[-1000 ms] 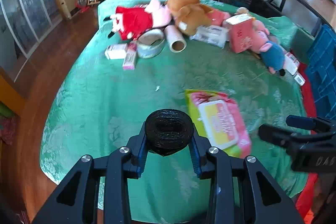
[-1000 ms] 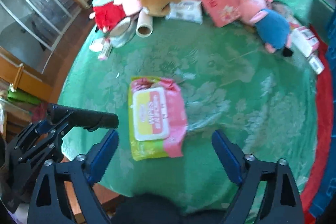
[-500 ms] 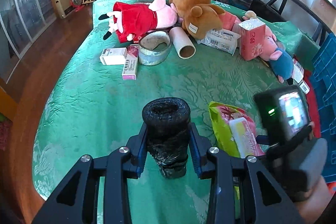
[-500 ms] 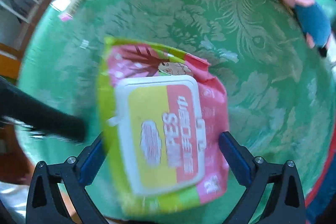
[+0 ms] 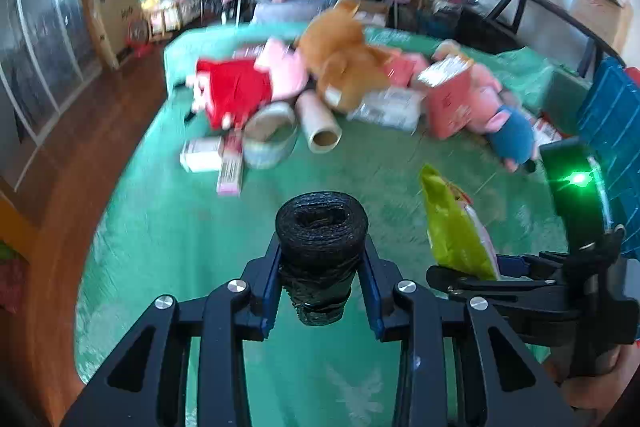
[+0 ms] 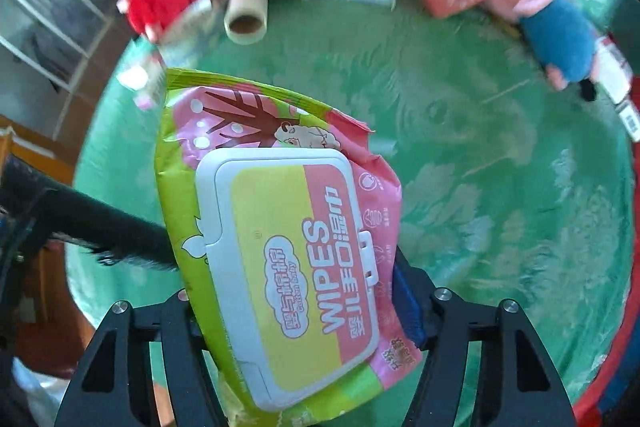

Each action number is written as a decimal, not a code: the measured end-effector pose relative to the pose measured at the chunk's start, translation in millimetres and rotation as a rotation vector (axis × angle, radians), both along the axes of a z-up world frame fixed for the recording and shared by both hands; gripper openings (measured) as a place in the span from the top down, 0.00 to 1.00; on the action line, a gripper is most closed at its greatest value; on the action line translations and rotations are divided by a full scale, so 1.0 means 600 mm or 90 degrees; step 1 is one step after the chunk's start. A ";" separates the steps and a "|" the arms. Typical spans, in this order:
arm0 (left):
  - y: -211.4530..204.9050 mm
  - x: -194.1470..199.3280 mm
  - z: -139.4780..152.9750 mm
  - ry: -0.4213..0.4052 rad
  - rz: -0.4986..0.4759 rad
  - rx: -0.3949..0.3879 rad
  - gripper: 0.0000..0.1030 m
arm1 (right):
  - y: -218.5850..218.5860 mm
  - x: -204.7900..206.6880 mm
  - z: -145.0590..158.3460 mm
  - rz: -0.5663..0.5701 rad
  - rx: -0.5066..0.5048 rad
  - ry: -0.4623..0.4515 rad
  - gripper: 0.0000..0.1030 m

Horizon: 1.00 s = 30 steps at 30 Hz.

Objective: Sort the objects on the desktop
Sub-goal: 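Carry the black bundle and wipes pack into the blue bin and release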

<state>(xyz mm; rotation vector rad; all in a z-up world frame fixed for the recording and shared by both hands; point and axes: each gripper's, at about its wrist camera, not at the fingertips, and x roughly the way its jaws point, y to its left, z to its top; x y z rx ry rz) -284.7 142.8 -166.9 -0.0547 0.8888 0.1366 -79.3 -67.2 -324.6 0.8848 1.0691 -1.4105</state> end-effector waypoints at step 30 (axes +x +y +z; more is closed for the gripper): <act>-0.939 0.030 0.411 -0.276 -0.457 -0.021 0.67 | 0.512 -0.534 0.778 -0.311 -0.429 0.148 0.35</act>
